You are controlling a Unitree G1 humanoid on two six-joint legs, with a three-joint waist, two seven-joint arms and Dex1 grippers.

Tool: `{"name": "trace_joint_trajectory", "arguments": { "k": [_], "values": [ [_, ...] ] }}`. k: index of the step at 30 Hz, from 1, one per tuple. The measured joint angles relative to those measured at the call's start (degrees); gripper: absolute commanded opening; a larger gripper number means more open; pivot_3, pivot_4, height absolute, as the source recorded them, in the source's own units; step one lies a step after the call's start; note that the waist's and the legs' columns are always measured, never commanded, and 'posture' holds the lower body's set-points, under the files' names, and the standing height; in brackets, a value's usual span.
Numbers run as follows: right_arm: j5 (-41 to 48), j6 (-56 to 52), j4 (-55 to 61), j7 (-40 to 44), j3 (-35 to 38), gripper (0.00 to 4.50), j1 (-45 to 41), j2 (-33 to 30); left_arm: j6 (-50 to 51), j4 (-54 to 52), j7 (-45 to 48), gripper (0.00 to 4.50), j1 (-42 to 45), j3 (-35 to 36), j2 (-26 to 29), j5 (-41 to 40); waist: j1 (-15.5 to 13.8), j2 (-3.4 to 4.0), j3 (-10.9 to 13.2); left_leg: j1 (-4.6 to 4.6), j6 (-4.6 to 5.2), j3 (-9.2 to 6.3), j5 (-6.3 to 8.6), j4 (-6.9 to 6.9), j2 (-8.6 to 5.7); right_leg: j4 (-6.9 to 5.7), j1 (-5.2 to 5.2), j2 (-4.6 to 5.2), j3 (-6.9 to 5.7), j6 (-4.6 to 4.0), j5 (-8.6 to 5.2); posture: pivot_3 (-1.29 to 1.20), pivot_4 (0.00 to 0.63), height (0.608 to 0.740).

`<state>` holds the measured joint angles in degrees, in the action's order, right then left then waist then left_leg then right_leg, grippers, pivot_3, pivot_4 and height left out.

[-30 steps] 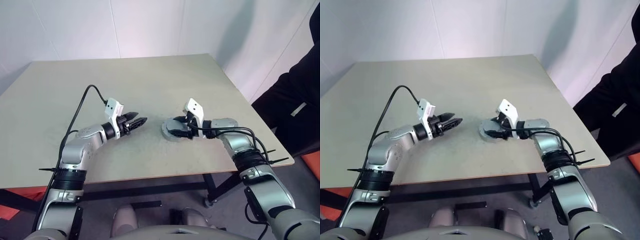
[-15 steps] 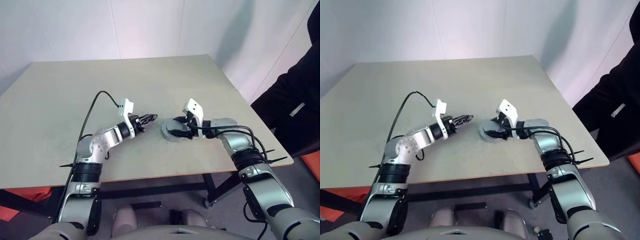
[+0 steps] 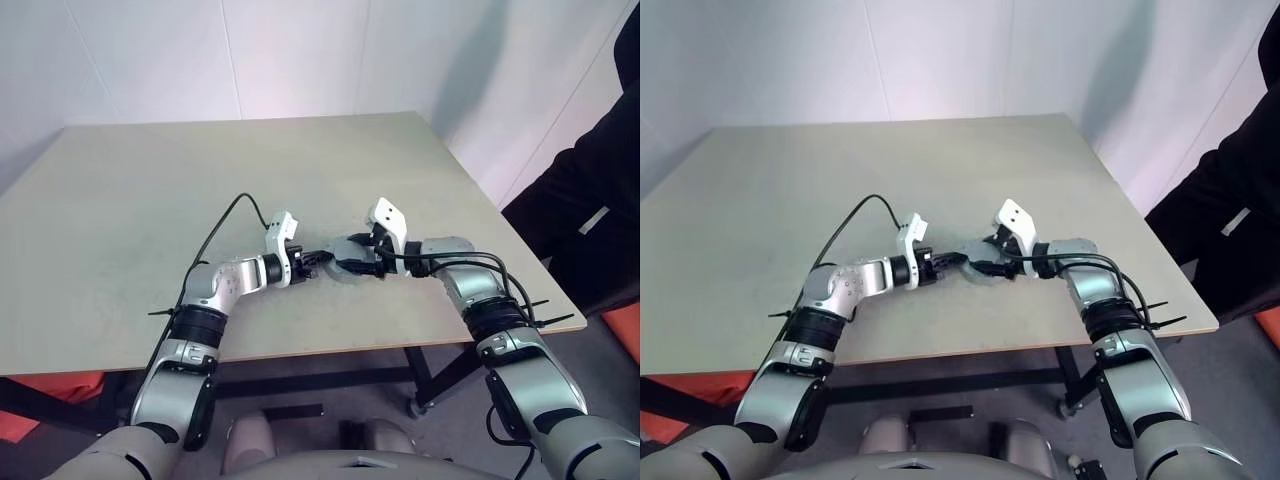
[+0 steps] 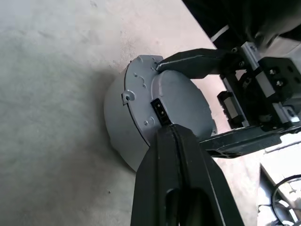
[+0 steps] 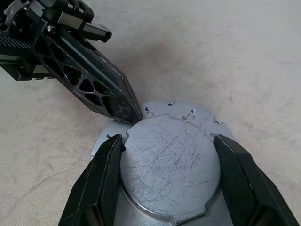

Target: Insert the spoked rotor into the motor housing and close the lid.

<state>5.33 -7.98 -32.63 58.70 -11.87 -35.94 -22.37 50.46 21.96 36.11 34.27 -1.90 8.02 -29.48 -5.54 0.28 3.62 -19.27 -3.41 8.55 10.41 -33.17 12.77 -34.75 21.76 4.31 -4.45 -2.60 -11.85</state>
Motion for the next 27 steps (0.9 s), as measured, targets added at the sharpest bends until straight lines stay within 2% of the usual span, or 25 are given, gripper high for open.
{"name": "trace_joint_trajectory", "arguments": {
  "k": [4,10,13,15,21,27],
  "values": [
    [0.1,-1.2,0.1,-0.9,0.2,2.97,0.1,0.2,-0.1,0.4,0.0,0.01,0.1,0.0,-0.1,0.4,0.0,0.01,0.0,0.28,0.01,-0.01,0.00,0.00,0.00,0.11,-0.25,0.01,-0.06,0.04,-0.02,0.00,0.000,0.740],
    [0.6,-5.0,3.9,-0.9,0.9,2.97,1.3,-0.3,0.3,0.2,0.5,0.01,0.1,0.0,-0.3,0.4,-0.1,0.01,0.0,0.18,0.02,-0.03,0.00,0.01,0.00,0.14,-0.21,0.02,-0.07,0.04,-0.02,0.00,0.000,0.740],
    [2.5,-7.7,7.4,-0.2,2.2,4.02,2.5,-0.7,0.6,0.0,0.9,0.00,0.1,0.1,-0.4,0.3,-0.4,0.01,0.0,0.07,0.03,-0.02,0.00,0.07,0.00,0.14,-0.08,0.03,-0.06,0.04,-0.02,0.00,0.000,0.740],
    [3.8,-8.5,10.3,-0.3,2.9,4.45,2.6,-0.7,0.6,0.1,0.9,0.00,0.1,0.2,-0.3,0.4,-0.4,0.03,0.0,0.02,0.08,-0.02,0.03,0.14,0.00,0.13,-0.06,0.03,-0.05,0.04,-0.02,0.00,0.000,0.740],
    [4.3,-10.5,16.5,-3.5,4.5,4.45,3.0,-1.1,0.7,0.4,0.9,0.00,0.1,0.3,-0.7,0.4,-0.9,0.05,0.0,0.03,0.09,-0.01,0.04,0.23,-0.04,0.15,-0.03,0.06,-0.05,0.11,-0.07,0.00,0.000,0.740],
    [11.9,-24.4,22.2,-7.8,11.5,4.45,2.1,-1.1,0.7,0.6,0.9,0.00,0.3,0.4,-1.0,0.5,-1.1,0.05,0.0,0.05,0.09,-0.01,0.04,0.26,-0.06,0.23,-0.04,0.08,-0.03,0.16,-0.10,0.00,0.000,0.740]
  ]
}}
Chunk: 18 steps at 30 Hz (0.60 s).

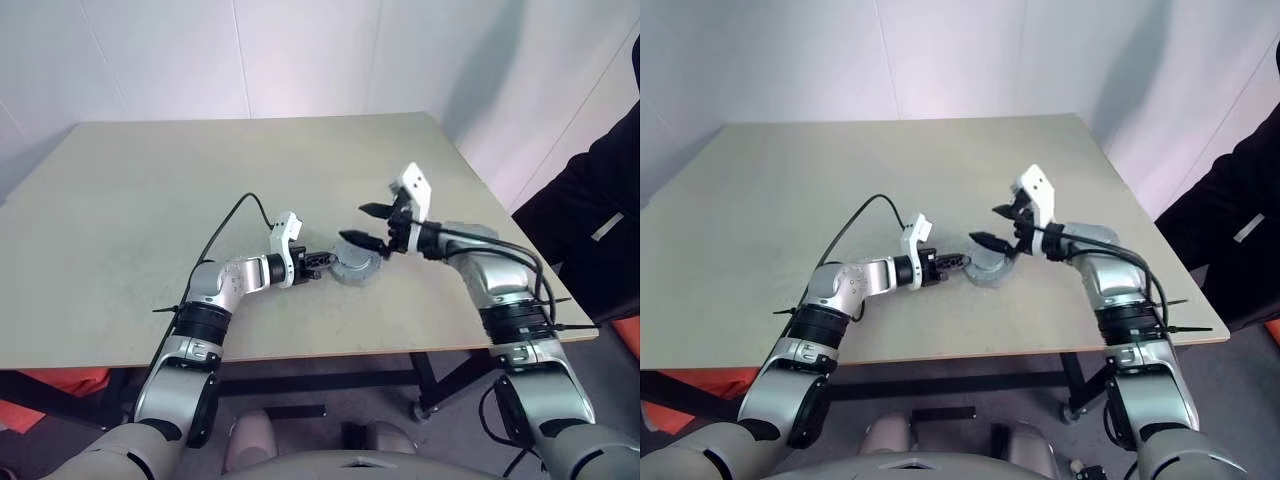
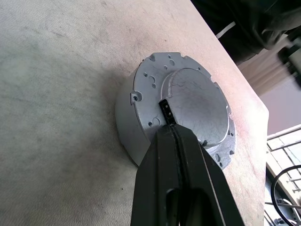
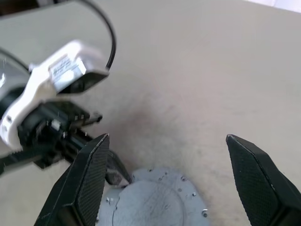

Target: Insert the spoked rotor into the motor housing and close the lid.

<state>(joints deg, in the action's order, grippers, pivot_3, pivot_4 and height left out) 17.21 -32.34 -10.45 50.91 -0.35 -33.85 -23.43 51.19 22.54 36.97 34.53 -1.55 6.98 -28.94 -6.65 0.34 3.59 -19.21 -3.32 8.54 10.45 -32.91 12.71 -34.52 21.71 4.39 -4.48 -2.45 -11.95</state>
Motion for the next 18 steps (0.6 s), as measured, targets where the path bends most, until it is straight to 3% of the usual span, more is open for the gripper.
{"name": "trace_joint_trajectory", "arguments": {
  "k": [4,10,13,18],
  "values": [
    [6.5,-18.0,0.1,-7.9,8.4,4.45,-2.5,0.1,-0.1,0.1,0.0,0.00,0.0,0.0,-0.6,0.1,-0.7,0.00,0.0,0.02,-0.01,0.01,-0.01,0.13,-0.02,0.02,0.01,0.00,0.01,0.01,-0.01,0.00,0.000,0.740],
    [17.0,-52.7,-0.7,-18.2,27.9,4.45,-4.0,3.5,-0.7,0.1,0.0,0.00,0.0,0.0,-0.7,0.1,-0.8,0.08,0.0,0.00,-0.10,0.01,-0.05,0.51,-0.13,0.08,0.12,0.02,0.07,0.13,-0.10,0.00,0.000,0.740],
    [19.5,-59.0,0.4,-21.6,29.2,4.45,-0.4,3.9,-0.9,0.2,0.1,0.00,0.0,-0.1,-0.8,0.1,-1.2,0.16,-0.1,0.00,-0.24,0.02,-0.13,0.71,-0.13,0.24,0.12,0.02,0.06,0.15,-0.11,0.00,0.000,0.740],
    [22.5,-59.9,0.3,-27.5,30.6,4.45,3.4,6.7,-1.4,0.4,0.0,0.00,0.0,0.0,-0.6,0.4,-1.5,0.52,-0.3,-0.17,-0.37,0.07,-0.21,0.75,-0.16,0.33,0.35,0.03,0.09,0.17,-0.10,0.00,0.000,0.740]
  ]
}}
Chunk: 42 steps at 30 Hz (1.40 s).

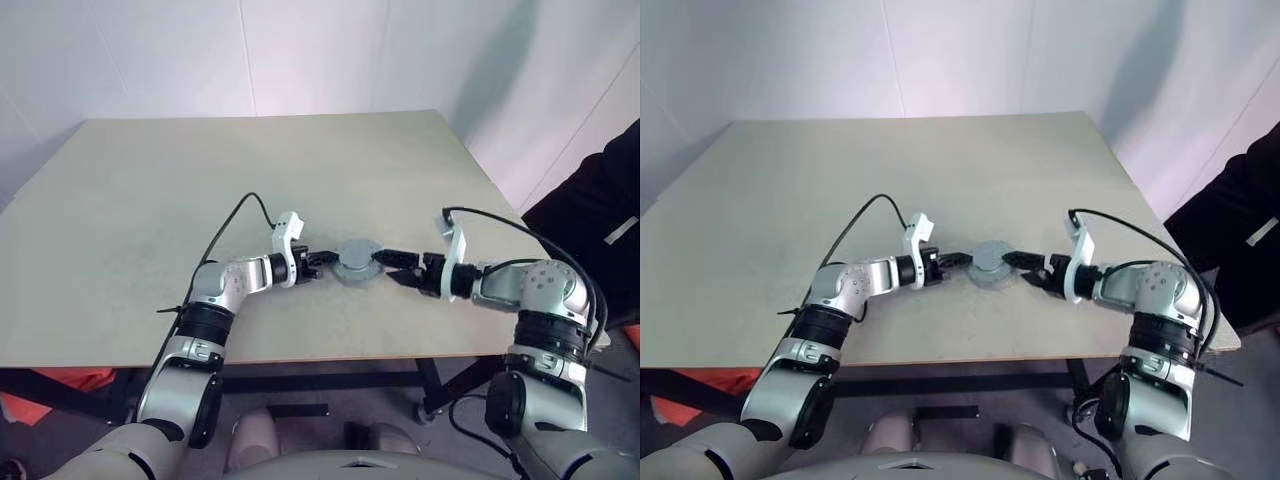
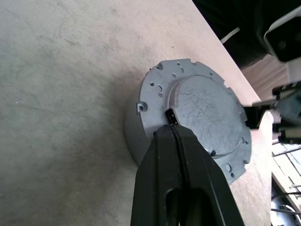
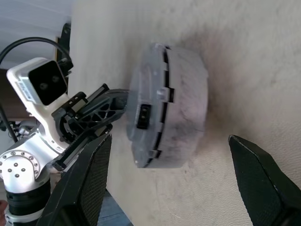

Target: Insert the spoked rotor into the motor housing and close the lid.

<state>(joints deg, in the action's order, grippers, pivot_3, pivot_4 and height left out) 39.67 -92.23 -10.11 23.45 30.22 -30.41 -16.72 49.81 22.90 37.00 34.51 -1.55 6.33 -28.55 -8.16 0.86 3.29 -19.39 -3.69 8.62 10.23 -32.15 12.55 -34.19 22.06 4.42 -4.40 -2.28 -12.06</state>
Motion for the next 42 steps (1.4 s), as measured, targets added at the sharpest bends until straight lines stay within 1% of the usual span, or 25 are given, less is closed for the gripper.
{"name": "trace_joint_trajectory", "arguments": {
  "k": [3,9,12,14,15,16,17,23,26,28,30,33,36,41,42],
  "values": [
    [1.2,0.0,0.8,-2.9,1.0,4.45,0.4,3.0,0.0,0.0,0.0,0.00,-0.1,0.0,0.0,0.1,-0.1,0.08,-0.1,0.04,-0.03,0.00,-0.02,0.07,0.02,0.01,0.00,-0.01,-0.01,0.01,-0.01,0.00,0.000,0.740],
    [0.6,1.6,0.6,-8.6,5.6,4.45,-1.5,12.7,-0.1,0.1,0.0,0.00,0.0,0.2,0.3,0.2,0.0,0.17,-0.1,0.08,-0.27,0.02,-0.17,0.55,-0.02,0.41,0.05,-0.03,-0.03,0.03,0.00,0.00,0.000,0.740],
    [-0.3,5.4,-1.2,-10.5,6.2,3.87,-2.8,15.4,-0.5,0.1,-0.1,0.00,0.0,0.3,0.4,0.5,0.0,0.17,-0.1,0.05,-0.28,0.02,-0.17,0.63,-0.07,0.44,0.07,-0.01,-0.02,0.03,0.00,0.00,0.000,0.740],
    [-0.6,6.6,-1.7,-11.5,6.3,3.16,-2.9,16.6,-0.6,0.1,0.0,0.00,0.3,0.3,0.7,0.7,0.0,0.17,-0.1,0.04,-0.29,0.01,-0.18,0.83,-0.11,0.45,0.12,-0.01,-0.02,0.03,0.01,0.00,0.000,0.740],
    [-0.6,6.7,-1.7,-11.8,6.3,2.88,-2.9,16.7,-0.6,0.1,0.0,0.00,0.4,0.3,0.8,0.7,0.0,0.18,-0.1,0.02,-0.30,0.01,-0.19,0.90,-0.12,0.45,0.16,-0.02,-0.01,0.03,0.00,0.00,0.000,0.740],
    [-0.6,6.7,-1.7,-11.9,6.3,2.48,-2.9,16.7,-0.6,0.1,0.0,0.00,0.4,0.5,0.9,0.6,0.0,0.18,-0.1,0.00,-0.31,0.00,-0.19,0.94,-0.12,0.45,0.16,-0.02,-0.01,0.02,0.00,0.00,0.000,0.740],
    [-0.7,6.7,-1.7,-12.0,6.2,2.20,-3.0,16.6,-0.6,0.1,0.1,0.00,0.4,0.5,0.9,0.6,0.0,0.18,-0.1,-0.01,-0.32,0.00,-0.19,0.96,-0.13,0.45,0.16,-0.02,-0.01,0.03,0.00,0.00,0.000,0.740],
    [-0.8,8.3,-2.6,-12.4,5.5,2.20,-3.2,16.3,-0.9,0.6,-1.0,0.00,0.2,1.8,0.8,0.7,0.0,0.19,-0.1,-0.13,-0.43,0.00,-0.26,0.94,-0.15,0.44,0.15,-0.01,0.02,0.05,-0.01,0.00,0.000,0.740],
    [-0.7,9.4,-3.5,-12.9,6.2,2.20,-3.9,16.5,-1.0,2.0,-2.8,0.00,-0.4,3.9,0.9,0.6,-0.1,0.20,-0.1,-0.16,-0.48,0.00,-0.30,0.94,-0.15,0.44,0.22,-0.02,0.02,0.06,0.00,0.00,0.000,0.740],
    [0.5,11.1,-5.4,-14.4,9.9,2.20,-6.4,17.8,-1.4,3.3,-5.0,0.00,-0.8,10.3,-0.4,-2.6,0.0,0.17,-0.1,-0.51,-0.52,-0.02,-0.37,0.83,-0.12,0.33,0.70,-0.02,0.01,0.04,0.09,0.00,0.000,0.740],
    [3.5,13.1,-7.0,-15.8,14.3,2.20,-10.1,19.4,-2.1,3.4,-7.4,0.00,-0.7,17.9,-0.6,-7.0,0.3,0.17,-0.1,-0.96,-0.55,-0.02,-0.42,0.80,-0.11,0.18,1.23,-0.06,0.02,-0.41,0.44,0.00,0.000,0.740],
    [8.0,14.5,-7.6,-16.3,16.6,2.20,-15.3,21.1,-2.5,2.9,-9.9,0.00,-0.5,25.9,-0.5,-12.2,0.7,0.18,-0.1,-1.09,-0.53,-0.07,-0.41,0.85,-0.02,0.15,1.35,-0.16,-0.03,-0.35,0.48,0.00,0.000,0.740],
    [11.2,14.6,-9.1,-16.4,16.1,2.19,-19.1,23.0,-1.9,-0.3,-11.6,0.60,-1.3,31.0,-1.2,-17.8,0.9,0.17,-0.1,-1.19,-0.41,-0.06,-0.33,0.86,0.01,0.21,1.37,-0.17,-0.07,-0.36,0.47,0.00,0.000,0.740],
    [12.6,14.0,-13.4,-16.4,11.6,2.19,-19.6,23.4,1.0,-5.8,-15.0,2.32,-2.7,36.9,-2.0,-27.8,0.9,0.15,0.0,-1.46,-0.29,-0.06,-0.25,0.68,0.05,0.31,1.39,-0.16,-0.12,-0.34,0.48,0.00,0.000,0.740],
    [12.7,13.9,-14.0,-16.4,10.6,2.19,-19.7,23.4,1.8,-7.3,-15.7,2.61,-3.6,37.6,-2.1,-29.7,0.9,0.14,0.0,-1.47,-0.28,-0.06,-0.25,0.63,0.06,0.30,1.39,-0.16,-0.12,-0.34,0.48,0.00,0.000,0.740]
  ]
}}
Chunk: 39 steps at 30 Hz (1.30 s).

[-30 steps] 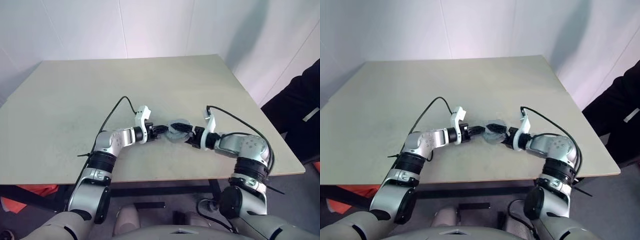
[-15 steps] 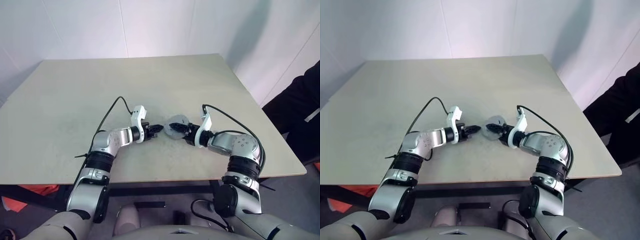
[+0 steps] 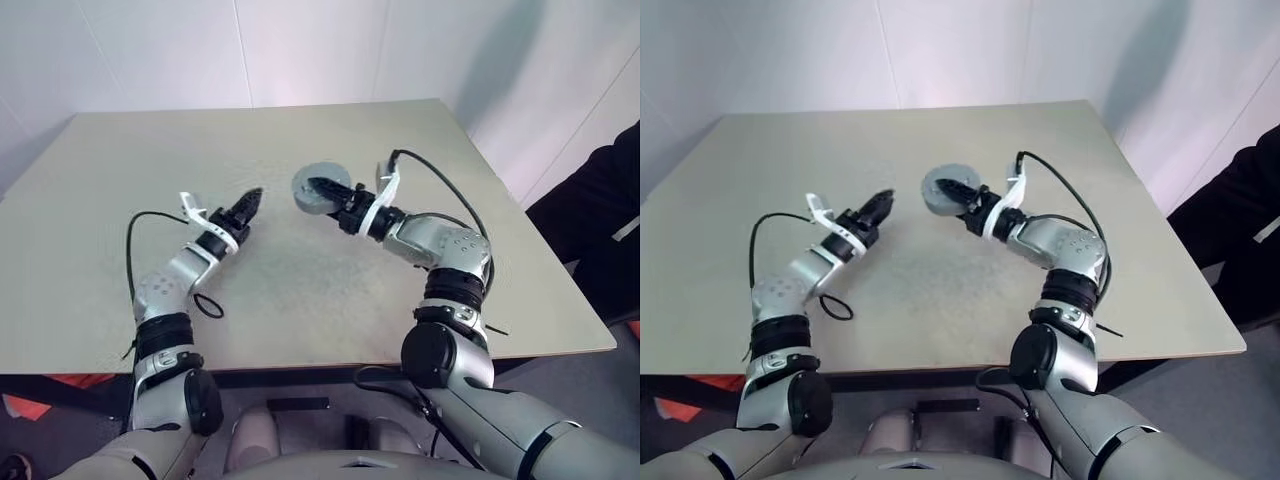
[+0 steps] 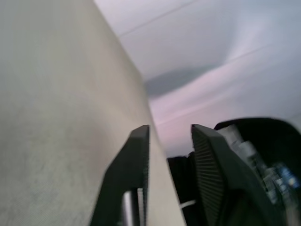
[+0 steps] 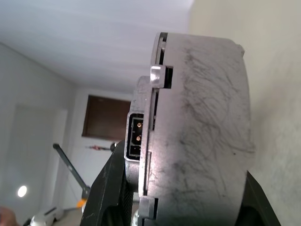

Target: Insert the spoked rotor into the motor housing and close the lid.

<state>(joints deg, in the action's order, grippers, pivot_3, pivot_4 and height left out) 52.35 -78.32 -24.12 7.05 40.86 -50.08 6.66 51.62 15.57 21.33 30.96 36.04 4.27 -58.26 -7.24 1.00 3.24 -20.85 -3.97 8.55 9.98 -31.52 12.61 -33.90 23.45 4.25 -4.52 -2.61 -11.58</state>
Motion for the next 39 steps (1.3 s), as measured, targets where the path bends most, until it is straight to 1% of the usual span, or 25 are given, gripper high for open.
{"name": "trace_joint_trajectory", "arguments": {
  "k": [5,6,9,14,16,22,26,34,39],
  "values": [
    [0.4,-0.1,-2.3,1.1,-5.3,2.19,-1.2,0.1,3.3,-4.1,-3.2,4.39,-2.9,1.4,0.0,-8.1,0.0,-0.01,0.0,0.00,-0.02,0.00,0.00,-0.24,0.08,-0.07,-0.04,-0.01,-0.01,0.01,0.00,0.00,0.000,0.740],
    [0.6,-0.2,-2.5,1.6,-6.1,2.19,-1.3,0.1,4.7,-4.1,-4.2,4.45,-3.4,2.0,0.2,-10.2,0.0,-0.01,0.0,-0.01,-0.02,0.00,0.00,-0.35,0.09,-0.10,-0.06,-0.01,0.00,0.01,0.00,0.00,0.000,0.740],
    [1.9,-0.6,-2.6,3.1,-7.3,2.19,-1.9,0.0,8.4,-3.2,-6.4,4.45,-4.8,2.7,0.4,-16.0,0.0,-0.05,0.0,-0.04,-0.01,-0.02,0.01,-0.62,0.09,-0.30,-0.08,0.00,0.02,0.14,0.07,0.00,0.000,0.740],
    [2.9,-1.2,-2.2,5.8,-10.5,2.19,-2.3,0.0,10.8,-0.9,-8.4,4.45,-5.3,1.9,-0.2,-20.4,0.0,-0.16,0.1,0.03,-0.03,-0.03,0.00,-0.88,0.14,-0.70,-0.07,0.01,0.07,0.14,0.02,0.00,0.000,0.740],
    [3.0,-1.2,-0.9,7.1,-11.4,2.19,-2.1,0.0,10.6,-0.1,-8.4,4.45,-5.2,1.9,-0.6,-20.8,0.0,-0.17,0.1,0.06,-0.07,-0.03,-0.03,-0.92,0.16,-0.78,-0.08,0.01,0.07,0.29,-0.26,0.00,0.000,0.740],
    [3.1,-1.1,2.3,10.0,-13.9,2.19,-0.1,-0.7,10.5,1.6,-7.2,4.45,-4.4,1.4,-1.0,-22.1,-0.1,-0.21,0.1,0.09,-0.10,-0.04,-0.04,-1.02,0.17,-0.82,-0.15,0.01,0.08,0.24,-0.22,0.00,0.000,0.740],
    [3.0,-0.8,2.5,11.1,-15.2,2.19,0.7,-1.5,11.0,1.6,-6.8,4.45,-4.4,0.9,-0.7,-23.9,-0.1,-0.21,0.1,0.09,-0.10,-0.04,-0.04,-1.02,0.17,-0.84,-0.14,0.01,0.08,0.01,-0.08,0.00,0.000,0.740],
    [1.9,-0.1,2.2,11.8,-18.0,2.19,0.9,-1.7,10.3,1.7,-6.7,4.45,-4.4,0.2,0.9,-25.3,-0.1,-0.22,0.1,0.08,-0.09,-0.04,-0.04,-1.03,0.17,-0.84,-0.14,0.01,0.08,0.01,-0.07,0.00,0.000,0.740],
    [1.6,0.5,0.4,12.4,-19.4,2.19,0.9,-1.9,10.4,1.2,-6.8,4.45,-4.6,-1.5,0.0,-27.3,-0.1,-0.23,0.1,0.06,-0.09,-0.05,-0.04,-1.09,0.17,-0.86,-0.15,0.02,0.08,0.00,-0.07,0.00,0.000,0.740]
  ]
}}
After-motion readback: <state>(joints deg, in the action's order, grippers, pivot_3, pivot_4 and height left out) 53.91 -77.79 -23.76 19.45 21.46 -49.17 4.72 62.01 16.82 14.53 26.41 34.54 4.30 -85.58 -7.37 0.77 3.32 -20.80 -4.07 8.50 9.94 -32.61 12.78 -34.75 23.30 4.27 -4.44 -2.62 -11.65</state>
